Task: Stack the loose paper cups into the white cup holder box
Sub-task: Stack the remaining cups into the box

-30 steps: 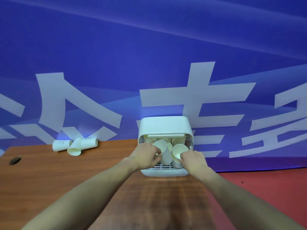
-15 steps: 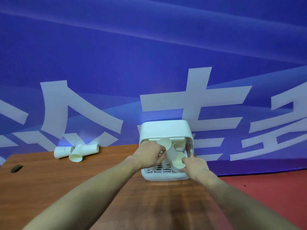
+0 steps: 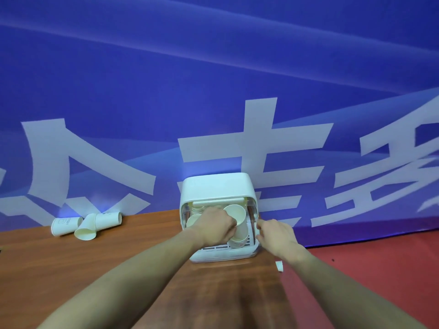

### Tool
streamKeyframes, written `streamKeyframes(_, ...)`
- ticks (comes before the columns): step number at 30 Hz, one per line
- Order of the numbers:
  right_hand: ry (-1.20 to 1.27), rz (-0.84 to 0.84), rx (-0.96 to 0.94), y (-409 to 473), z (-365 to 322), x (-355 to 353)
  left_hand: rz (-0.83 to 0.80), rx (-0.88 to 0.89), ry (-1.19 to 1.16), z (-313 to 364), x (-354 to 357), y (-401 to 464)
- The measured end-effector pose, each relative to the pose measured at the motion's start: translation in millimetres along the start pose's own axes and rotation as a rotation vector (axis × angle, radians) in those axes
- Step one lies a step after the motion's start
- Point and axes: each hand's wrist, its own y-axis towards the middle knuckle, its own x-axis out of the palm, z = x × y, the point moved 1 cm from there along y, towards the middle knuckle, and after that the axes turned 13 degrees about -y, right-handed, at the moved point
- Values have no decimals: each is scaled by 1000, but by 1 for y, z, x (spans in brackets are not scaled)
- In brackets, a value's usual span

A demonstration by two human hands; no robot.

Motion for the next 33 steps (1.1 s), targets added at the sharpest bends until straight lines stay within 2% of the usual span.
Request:
streamKeyframes(5, 70, 9, 34, 0, 18, 10, -118, -6, 78, 7, 11, 11)
streamKeyframes(11, 98, -18, 44, 6, 29, 23, -222, -40, 34, 5, 34, 31)
streamKeyframes(24, 117, -101, 122, 18, 58, 46, -241, -94, -49, -12, 59, 62)
streamKeyframes(28, 118, -86, 110, 19, 54, 44, -275, -109, -150, -15, 64, 59)
streamKeyframes(33, 104, -51, 71, 16, 40, 30, -270, -128, -151, -14, 63, 46)
